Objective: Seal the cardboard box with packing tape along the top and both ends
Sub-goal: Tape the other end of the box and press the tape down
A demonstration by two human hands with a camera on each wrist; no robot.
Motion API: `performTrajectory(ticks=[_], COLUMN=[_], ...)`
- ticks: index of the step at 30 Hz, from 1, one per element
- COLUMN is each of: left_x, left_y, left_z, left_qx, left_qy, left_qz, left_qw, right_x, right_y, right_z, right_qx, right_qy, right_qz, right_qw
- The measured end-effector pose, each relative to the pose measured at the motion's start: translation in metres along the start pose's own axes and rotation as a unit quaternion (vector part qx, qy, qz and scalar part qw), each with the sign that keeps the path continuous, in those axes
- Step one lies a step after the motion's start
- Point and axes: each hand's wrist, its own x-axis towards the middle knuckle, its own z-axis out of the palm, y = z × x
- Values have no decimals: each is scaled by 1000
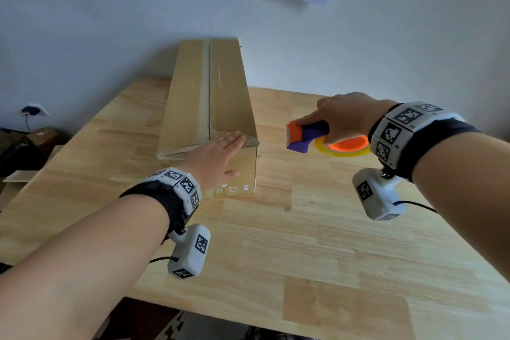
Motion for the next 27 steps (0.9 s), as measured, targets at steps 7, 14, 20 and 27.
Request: performTrajectory(ticks=[7,14,20,27], left_x=[9,17,27,36], left_y=[10,19,35,34], left_z=[-4,-14,-19,-9], left_qx=[33,6,38,74], left_qy=[-31,6,67,73], left_qz=[-24,-7,-10,5], left_qw=[999,1000,997,995], right_x=[10,9,4,16], right_y=[-5,2,0,-17], right_z=[24,64,114,104], right_qx=[-14,-21,30,34], right_qy=[16,123,221,137], right_qz=[13,3,-36,-11], right_qw=[1000,992,974,990])
